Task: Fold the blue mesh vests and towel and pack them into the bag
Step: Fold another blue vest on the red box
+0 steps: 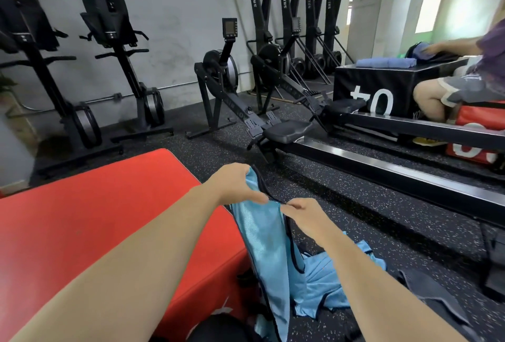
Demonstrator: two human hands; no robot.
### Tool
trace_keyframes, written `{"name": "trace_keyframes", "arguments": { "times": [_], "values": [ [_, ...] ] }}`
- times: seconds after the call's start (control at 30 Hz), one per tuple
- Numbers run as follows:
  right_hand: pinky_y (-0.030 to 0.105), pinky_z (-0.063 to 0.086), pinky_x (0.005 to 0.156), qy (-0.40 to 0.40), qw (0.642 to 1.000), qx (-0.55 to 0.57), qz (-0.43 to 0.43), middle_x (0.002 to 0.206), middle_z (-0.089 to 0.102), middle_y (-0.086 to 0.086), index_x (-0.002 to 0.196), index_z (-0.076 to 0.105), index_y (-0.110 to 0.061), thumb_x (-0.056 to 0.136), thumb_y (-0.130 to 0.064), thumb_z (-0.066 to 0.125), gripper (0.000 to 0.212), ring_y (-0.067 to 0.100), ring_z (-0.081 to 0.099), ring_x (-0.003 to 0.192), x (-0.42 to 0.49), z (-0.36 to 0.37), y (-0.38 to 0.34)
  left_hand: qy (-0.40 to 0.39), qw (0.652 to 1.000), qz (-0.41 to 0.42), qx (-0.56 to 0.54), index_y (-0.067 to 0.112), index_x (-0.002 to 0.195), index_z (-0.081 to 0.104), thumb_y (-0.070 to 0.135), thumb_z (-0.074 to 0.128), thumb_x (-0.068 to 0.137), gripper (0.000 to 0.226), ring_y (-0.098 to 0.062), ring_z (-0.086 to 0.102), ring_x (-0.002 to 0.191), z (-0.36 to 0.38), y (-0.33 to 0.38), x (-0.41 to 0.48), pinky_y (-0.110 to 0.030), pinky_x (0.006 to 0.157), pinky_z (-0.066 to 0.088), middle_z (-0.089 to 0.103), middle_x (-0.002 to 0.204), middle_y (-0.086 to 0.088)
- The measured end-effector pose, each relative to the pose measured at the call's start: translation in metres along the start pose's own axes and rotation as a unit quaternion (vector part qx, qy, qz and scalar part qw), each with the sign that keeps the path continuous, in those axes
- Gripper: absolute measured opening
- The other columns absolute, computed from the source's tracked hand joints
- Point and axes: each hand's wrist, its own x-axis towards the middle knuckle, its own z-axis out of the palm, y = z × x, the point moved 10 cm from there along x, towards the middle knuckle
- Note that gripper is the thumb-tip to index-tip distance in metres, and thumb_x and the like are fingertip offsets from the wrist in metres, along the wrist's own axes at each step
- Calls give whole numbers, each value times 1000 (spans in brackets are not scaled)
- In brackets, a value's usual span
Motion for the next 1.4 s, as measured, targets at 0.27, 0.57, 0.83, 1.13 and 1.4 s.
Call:
{"name": "trace_keyframes", "arguments": {
  "times": [0.27,0.57,0.83,1.13,1.4],
  "values": [
    [27,23,49,-117,990,-2,-85,60,42,9,67,58,-8,92,-21,61,28,11,32,50,2,31,-60,-18,999,41,16,26,74,60,48,74,69,27,-12,55,69,39,6,-4,-28,63,44,59,77,5],
    [28,31,63,-134,990,31,-37,74,49,4,81,60,-13,83,-11,68,8,14,41,68,3,26,-29,16,998,-19,-51,18,54,37,53,69,78,53,-13,44,51,29,-23,7,-28,54,30,40,40,12],
    [25,16,46,-127,987,-92,23,59,30,3,64,52,-17,86,-27,69,29,12,23,49,-3,3,18,19,998,-49,31,19,60,39,51,64,80,46,-15,52,57,5,-51,0,-26,56,36,53,55,7],
    [24,31,55,-146,981,-115,-56,61,48,-1,82,72,-9,90,-14,61,14,6,39,54,10,29,-49,-59,995,63,-50,41,105,66,58,72,57,51,-5,60,90,35,4,-2,-38,89,51,64,95,22],
    [28,23,50,-96,962,-250,-53,56,34,1,56,40,-17,76,-5,55,28,16,28,51,5,8,-40,-67,994,33,-75,16,67,59,33,60,72,19,-20,48,61,45,-11,7,-32,68,47,57,63,5]
  ]
}}
